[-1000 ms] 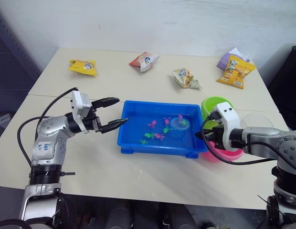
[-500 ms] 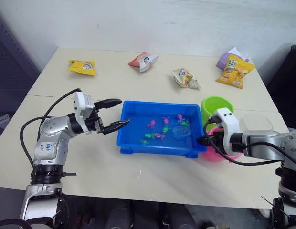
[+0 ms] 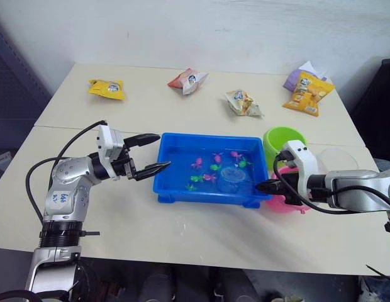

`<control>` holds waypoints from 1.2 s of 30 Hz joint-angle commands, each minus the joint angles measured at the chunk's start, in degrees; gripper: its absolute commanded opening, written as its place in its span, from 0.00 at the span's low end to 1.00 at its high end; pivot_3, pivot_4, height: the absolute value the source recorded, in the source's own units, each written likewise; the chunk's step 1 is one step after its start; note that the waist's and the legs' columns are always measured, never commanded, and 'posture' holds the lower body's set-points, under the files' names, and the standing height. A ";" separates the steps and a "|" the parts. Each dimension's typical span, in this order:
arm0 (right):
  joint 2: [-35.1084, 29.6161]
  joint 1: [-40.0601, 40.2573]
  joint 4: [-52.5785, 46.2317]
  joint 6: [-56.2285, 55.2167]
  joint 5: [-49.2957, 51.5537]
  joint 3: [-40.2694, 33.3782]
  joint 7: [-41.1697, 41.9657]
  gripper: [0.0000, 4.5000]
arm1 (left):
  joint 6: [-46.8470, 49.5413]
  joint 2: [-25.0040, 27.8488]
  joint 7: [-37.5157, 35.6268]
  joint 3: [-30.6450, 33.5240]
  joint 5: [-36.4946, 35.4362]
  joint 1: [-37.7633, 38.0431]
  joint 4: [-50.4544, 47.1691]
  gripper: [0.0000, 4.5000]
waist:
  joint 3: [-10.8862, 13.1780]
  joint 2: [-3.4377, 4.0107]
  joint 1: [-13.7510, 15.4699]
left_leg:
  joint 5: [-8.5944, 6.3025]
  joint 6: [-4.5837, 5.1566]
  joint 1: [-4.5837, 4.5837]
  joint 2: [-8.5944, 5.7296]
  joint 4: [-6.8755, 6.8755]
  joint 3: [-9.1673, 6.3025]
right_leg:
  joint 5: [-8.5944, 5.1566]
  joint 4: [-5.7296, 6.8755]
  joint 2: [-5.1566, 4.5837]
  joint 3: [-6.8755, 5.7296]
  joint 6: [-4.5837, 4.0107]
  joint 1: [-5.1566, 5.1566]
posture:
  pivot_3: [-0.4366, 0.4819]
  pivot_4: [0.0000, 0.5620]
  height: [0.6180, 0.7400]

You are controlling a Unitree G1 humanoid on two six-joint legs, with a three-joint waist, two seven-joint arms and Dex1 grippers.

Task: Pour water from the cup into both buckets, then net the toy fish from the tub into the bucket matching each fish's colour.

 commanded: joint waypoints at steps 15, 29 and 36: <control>5.05 -6.83 5.48 -5.85 -7.22 8.74 -2.33 0.00 | 0.97 0.14 0.26 0.33 -1.31 -0.71 -1.79 0.98 | 0.01 0.01 0.04 | 0.11 -0.18 -0.04 0.01 -0.01 -0.03 | 0.01 -0.12 0.00 -0.03 0.02 0.00 | 0.48 0.27 0.98; 11.38 -9.09 8.98 -4.79 -17.47 6.12 -1.51 0.00 | 0.39 -0.38 0.04 0.11 -0.95 -1.44 -0.53 0.98 | 0.02 0.03 0.00 | 0.10 -0.18 -0.07 0.01 -0.11 -0.02 | 0.02 -0.23 -0.01 -0.04 0.04 -0.02 | 0.48 0.27 0.98; 12.88 -8.85 6.63 -4.19 -23.02 4.64 1.18 0.00 | 0.18 -0.30 0.00 0.22 -0.84 -1.46 -0.36 0.98 | 0.02 0.03 0.01 | 0.10 -0.18 -0.07 0.01 -0.17 -0.01 | 0.02 -0.24 -0.01 -0.04 0.04 -0.02 | 0.48 0.27 0.98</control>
